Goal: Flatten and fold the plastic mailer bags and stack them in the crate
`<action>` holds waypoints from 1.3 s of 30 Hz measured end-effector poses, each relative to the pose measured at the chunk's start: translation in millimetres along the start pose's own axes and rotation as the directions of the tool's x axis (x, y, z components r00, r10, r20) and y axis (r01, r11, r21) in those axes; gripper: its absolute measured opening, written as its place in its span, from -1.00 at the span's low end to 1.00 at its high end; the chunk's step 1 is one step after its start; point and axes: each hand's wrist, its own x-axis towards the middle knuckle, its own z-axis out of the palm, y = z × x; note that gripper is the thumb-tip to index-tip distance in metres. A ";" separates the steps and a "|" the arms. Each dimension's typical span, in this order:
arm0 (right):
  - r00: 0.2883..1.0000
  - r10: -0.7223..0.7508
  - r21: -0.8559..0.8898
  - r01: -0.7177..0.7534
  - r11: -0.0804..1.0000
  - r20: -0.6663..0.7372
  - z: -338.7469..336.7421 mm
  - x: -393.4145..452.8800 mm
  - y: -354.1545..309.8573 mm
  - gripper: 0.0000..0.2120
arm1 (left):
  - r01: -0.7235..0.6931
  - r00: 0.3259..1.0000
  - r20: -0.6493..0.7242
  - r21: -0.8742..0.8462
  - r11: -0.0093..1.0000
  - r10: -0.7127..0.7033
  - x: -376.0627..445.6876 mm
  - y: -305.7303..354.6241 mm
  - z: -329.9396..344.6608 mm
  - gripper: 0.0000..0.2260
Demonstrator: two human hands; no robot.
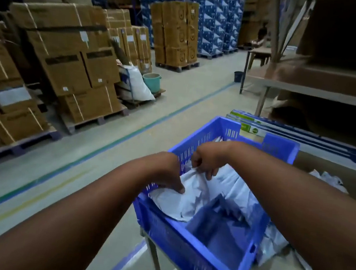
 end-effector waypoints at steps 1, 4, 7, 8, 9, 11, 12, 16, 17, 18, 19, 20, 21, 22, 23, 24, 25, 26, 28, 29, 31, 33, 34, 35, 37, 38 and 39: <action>1.000 -0.004 0.037 0.003 0.999 0.025 0.9 9.8 -3.5 -0.86 | -0.003 0.998 0.056 0.027 1.000 0.002 4.0 -4.1 -2.0 -0.57; 0.991 -0.023 0.094 0.011 0.996 0.129 5.0 38.7 -17.5 -0.83 | 0.033 0.974 0.219 0.103 0.994 -0.055 12.1 -11.3 -10.5 -0.52; 0.982 -0.028 0.077 0.014 0.997 0.188 12.1 62.9 -31.2 -0.75 | 0.052 0.943 0.318 0.158 0.986 -0.101 19.8 -10.3 -15.2 -0.57; 0.984 -0.022 0.075 0.008 0.997 0.179 14.1 69.6 -34.0 -0.75 | 0.046 0.939 0.330 0.166 0.985 -0.099 21.4 -9.4 -13.9 -0.61; 0.988 -0.008 0.052 0.000 0.999 0.154 14.9 73.2 -36.3 -0.79 | 0.033 0.939 0.332 0.180 0.983 -0.092 23.5 -8.1 -10.6 -0.65; 0.997 0.015 -0.035 -0.013 0.999 0.076 15.9 76.2 -36.5 -0.84 | -0.012 0.957 0.283 0.249 0.969 -0.061 24.8 -5.5 0.2 -0.68; 0.999 0.023 -0.097 -0.020 0.995 0.024 16.3 76.6 -33.4 -0.83 | -0.022 0.975 0.217 0.280 0.960 -0.041 23.7 -4.6 6.3 -0.69; 0.965 -0.032 -0.328 -0.057 0.943 -0.261 23.5 68.1 -15.3 -0.83 | -0.011 0.998 0.055 0.350 0.937 -0.009 16.2 -3.6 28.9 -0.67; 0.960 -0.045 -0.327 -0.049 0.944 -0.275 26.7 66.1 -13.0 -0.82 | -0.010 0.997 0.069 0.371 0.929 -0.016 16.2 -2.3 32.2 -0.66; 0.960 -0.061 -0.326 -0.032 0.945 -0.272 30.3 64.9 -12.5 -0.81 | -0.003 0.995 0.092 0.392 0.920 -0.036 15.7 -1.4 34.9 -0.65; 0.963 -0.077 -0.332 -0.013 0.943 -0.258 33.1 64.2 -13.9 -0.80 | 0.006 0.990 0.127 0.409 0.912 -0.064 16.5 0.2 36.3 -0.61; 0.966 -0.093 -0.342 0.005 0.940 -0.242 36.1 64.6 -16.5 -0.78 | 0.011 0.982 0.164 0.421 0.907 -0.089 17.3 2.0 36.9 -0.56; 0.970 -0.105 -0.359 0.019 0.933 -0.221 38.2 65.5 -20.2 -0.76 | 0.019 0.978 0.182 0.422 0.906 -0.105 17.8 3.8 35.6 -0.52; 0.973 -0.111 -0.374 0.029 0.927 -0.200 40.0 67.0 -23.9 -0.74 | 0.036 0.978 0.173 0.412 0.910 -0.117 18.9 5.2 33.1 -0.51; 0.976 -0.111 -0.379 0.033 0.925 -0.186 41.8 69.5 -26.1 -0.72 | 0.057 0.980 0.153 0.396 0.917 -0.127 19.6 5.8 31.1 -0.51; 0.977 -0.110 -0.367 0.036 0.930 -0.185 42.8 71.6 -26.9 -0.70 | 0.077 0.981 0.135 0.380 0.922 -0.138 20.5 5.9 30.1 -0.53; 0.977 -0.103 -0.340 0.034 0.940 -0.186 42.9 72.6 -26.8 -0.69 | 0.092 0.983 0.117 0.366 0.926 -0.144 21.6 5.9 30.4 -0.55; 0.977 -0.096 -0.312 0.033 0.950 -0.190 42.3 73.1 -25.6 -0.69 | 0.102 0.985 0.093 0.359 0.928 -0.144 21.8 5.3 32.4 -0.56; 0.976 -0.088 -0.274 0.031 0.961 -0.199 40.8 71.6 -23.3 -0.70 | 0.112 0.990 0.041 0.379 0.919 -0.137 21.2 4.8 39.1 -0.60; 0.974 -0.091 -0.264 0.033 0.964 -0.207 40.2 69.3 -22.6 -0.70 | 0.114 0.991 0.015 0.399 0.910 -0.131 20.8 4.6 42.6 -0.62; 0.965 -0.103 -0.232 0.046 0.972 -0.239 39.1 61.6 -20.7 -0.70 | 0.113 0.994 -0.038 0.416 0.902 -0.107 19.5 3.9 48.6 -0.67; 0.950 -0.124 -0.211 0.063 0.975 -0.286 35.6 49.2 -17.8 -0.70 | 0.117 0.992 -0.087 0.431 0.895 -0.088 15.4 5.2 47.9 -0.70; 0.942 -0.132 -0.196 0.072 0.978 -0.310 32.2 40.5 -15.6 -0.69 | 0.124 0.990 -0.115 0.432 0.893 -0.082 13.2 6.8 45.1 -0.70; 0.936 -0.132 -0.168 0.079 0.983 -0.326 27.6 30.4 -12.5 -0.69 | 0.129 0.986 -0.149 0.422 0.897 -0.072 11.1 9.3 40.7 -0.70; 0.931 -0.110 -0.084 0.086 0.993 -0.349 19.1 4.3 -3.9 -0.73 | 0.133 0.975 -0.218 0.376 0.917 -0.052 4.8 16.9 27.5 -0.71; 0.927 -0.098 -0.049 0.087 0.995 -0.362 15.4 -11.5 2.4 -0.75 | 0.132 0.968 -0.249 0.354 0.926 -0.042 0.6 22.6 19.6 -0.74; 0.922 -0.091 -0.025 0.088 0.996 -0.376 12.9 -28.4 9.6 -0.77 | 0.127 0.959 -0.281 0.330 0.935 -0.031 -3.6 28.9 12.4 -0.78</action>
